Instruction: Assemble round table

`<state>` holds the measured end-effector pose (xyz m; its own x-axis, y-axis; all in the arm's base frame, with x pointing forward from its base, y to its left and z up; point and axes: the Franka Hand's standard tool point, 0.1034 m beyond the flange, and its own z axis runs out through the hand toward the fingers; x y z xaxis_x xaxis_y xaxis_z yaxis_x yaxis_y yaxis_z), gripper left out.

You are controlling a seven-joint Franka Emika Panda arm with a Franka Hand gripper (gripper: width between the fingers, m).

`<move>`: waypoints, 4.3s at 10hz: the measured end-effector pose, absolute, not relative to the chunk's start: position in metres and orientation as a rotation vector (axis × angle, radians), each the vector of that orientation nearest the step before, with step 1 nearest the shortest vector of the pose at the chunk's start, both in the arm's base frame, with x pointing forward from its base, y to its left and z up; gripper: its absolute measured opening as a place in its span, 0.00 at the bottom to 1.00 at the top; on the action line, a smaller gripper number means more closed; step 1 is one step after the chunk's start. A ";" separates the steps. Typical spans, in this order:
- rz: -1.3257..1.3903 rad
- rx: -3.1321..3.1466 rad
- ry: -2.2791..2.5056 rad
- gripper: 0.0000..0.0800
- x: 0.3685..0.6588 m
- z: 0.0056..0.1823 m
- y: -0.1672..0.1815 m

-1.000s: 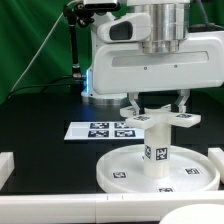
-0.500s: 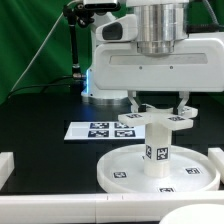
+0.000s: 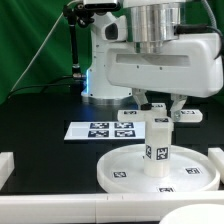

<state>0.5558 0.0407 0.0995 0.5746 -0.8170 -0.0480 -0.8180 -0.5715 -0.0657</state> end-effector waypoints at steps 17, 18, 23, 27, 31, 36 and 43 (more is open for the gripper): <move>0.093 -1.365 2.621 0.62 0.560 0.099 0.040; 0.091 -1.397 2.603 0.77 0.560 0.100 0.041; 0.061 -1.721 2.352 0.81 0.564 0.118 0.040; 0.002 -2.313 1.843 0.81 0.569 0.116 0.045; -0.015 -2.551 1.497 0.81 0.573 0.119 0.048; -0.112 -2.939 0.680 0.81 0.574 0.121 0.051; -0.158 -3.049 -0.230 0.81 0.574 0.125 0.043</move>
Offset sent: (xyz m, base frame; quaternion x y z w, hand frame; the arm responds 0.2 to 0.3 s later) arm -0.0097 0.0011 -0.0073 0.0057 -0.0015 0.2854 0.9584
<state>0.5744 0.0432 0.1246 0.9834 0.1449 0.1089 0.1532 -0.9856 -0.0717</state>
